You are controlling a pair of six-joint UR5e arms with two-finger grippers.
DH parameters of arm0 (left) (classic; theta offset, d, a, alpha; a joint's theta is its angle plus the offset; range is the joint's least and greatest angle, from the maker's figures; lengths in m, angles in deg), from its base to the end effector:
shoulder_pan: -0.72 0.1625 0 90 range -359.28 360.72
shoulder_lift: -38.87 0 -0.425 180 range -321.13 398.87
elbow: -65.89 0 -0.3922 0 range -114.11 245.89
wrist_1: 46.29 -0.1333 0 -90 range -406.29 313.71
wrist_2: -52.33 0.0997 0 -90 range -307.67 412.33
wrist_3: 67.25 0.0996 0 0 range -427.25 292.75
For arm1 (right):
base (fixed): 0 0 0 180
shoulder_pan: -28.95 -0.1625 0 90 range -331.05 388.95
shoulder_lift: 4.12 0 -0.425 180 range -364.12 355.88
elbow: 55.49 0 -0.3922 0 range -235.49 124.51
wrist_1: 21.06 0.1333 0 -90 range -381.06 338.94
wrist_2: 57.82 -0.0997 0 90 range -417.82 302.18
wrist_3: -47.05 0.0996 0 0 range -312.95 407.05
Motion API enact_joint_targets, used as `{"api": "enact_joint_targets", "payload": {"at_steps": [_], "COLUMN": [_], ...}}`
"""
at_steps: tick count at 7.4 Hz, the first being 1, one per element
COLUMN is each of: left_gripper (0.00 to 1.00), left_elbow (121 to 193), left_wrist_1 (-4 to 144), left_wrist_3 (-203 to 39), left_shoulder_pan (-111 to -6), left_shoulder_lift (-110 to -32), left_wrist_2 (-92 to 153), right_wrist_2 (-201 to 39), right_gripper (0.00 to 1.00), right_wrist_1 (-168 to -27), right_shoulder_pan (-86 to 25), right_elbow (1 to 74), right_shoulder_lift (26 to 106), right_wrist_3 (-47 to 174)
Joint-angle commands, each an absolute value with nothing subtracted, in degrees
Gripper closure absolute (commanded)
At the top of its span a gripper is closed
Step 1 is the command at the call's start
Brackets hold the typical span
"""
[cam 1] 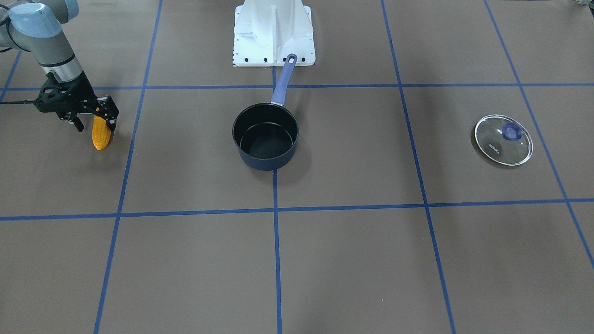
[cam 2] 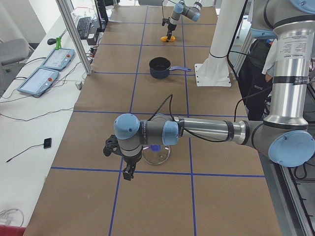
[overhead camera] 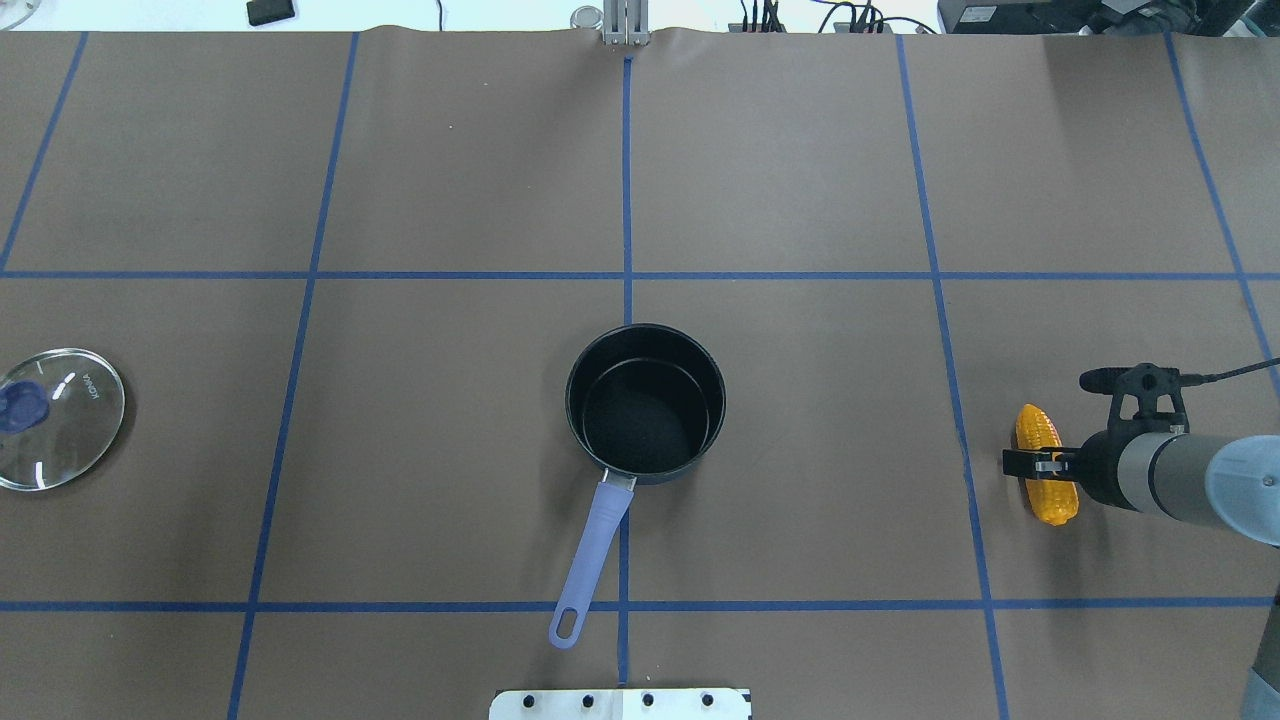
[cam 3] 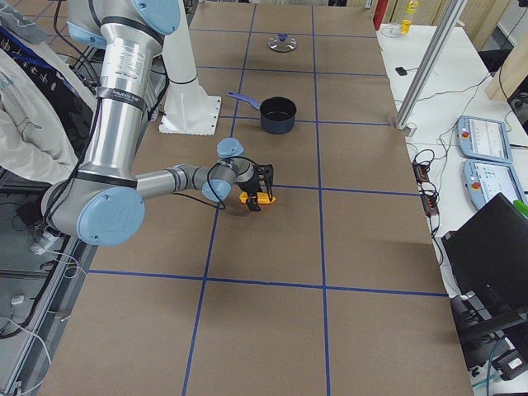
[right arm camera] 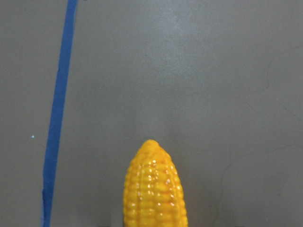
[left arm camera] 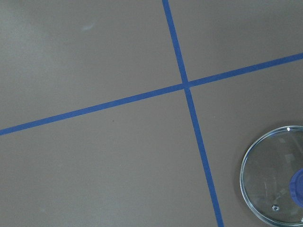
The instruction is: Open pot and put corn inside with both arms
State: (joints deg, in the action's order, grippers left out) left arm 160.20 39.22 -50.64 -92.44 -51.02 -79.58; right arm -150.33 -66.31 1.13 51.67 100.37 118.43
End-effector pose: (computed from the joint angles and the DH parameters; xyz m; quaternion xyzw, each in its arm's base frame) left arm -0.0937 -0.4852 0.6334 0.0591 0.3527 0.1085 0.9275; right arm -0.3167 -0.3129 0.5496 0.1401 -0.3774 0.0646 0.9131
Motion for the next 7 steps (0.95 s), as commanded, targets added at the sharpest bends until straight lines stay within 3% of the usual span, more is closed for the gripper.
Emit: {"api": "enact_joint_targets", "payload": {"at_steps": [1,4,5,7], "left_gripper": [0.02,0.02,0.02,0.02], "left_elbow": [160.2,160.2,160.4,163.0], "left_wrist_1": [39.3,38.3,39.0,39.9], "left_wrist_3": [-50.6,-51.0,-51.7,-59.7], "left_shoulder_pan": [-92.4,-92.4,-92.4,-92.4], "left_shoulder_lift": [-51.0,-50.5,-47.5,-45.1], "left_wrist_2": [-79.6,-79.7,-81.9,-85.7], "right_wrist_2": [-150.4,-151.7,-154.6,-156.4], "right_gripper": [1.0,1.0,1.0,1.0], "right_wrist_1": [-66.3,-67.8,-75.6,-100.1], "right_shoulder_pan": [1.2,0.3,-3.8,-6.5], "right_elbow": [52.0,54.6,54.9,55.2], "right_shoulder_lift": [100.2,99.2,92.1,70.1], "right_wrist_3": [118.2,117.7,117.6,117.7]}}
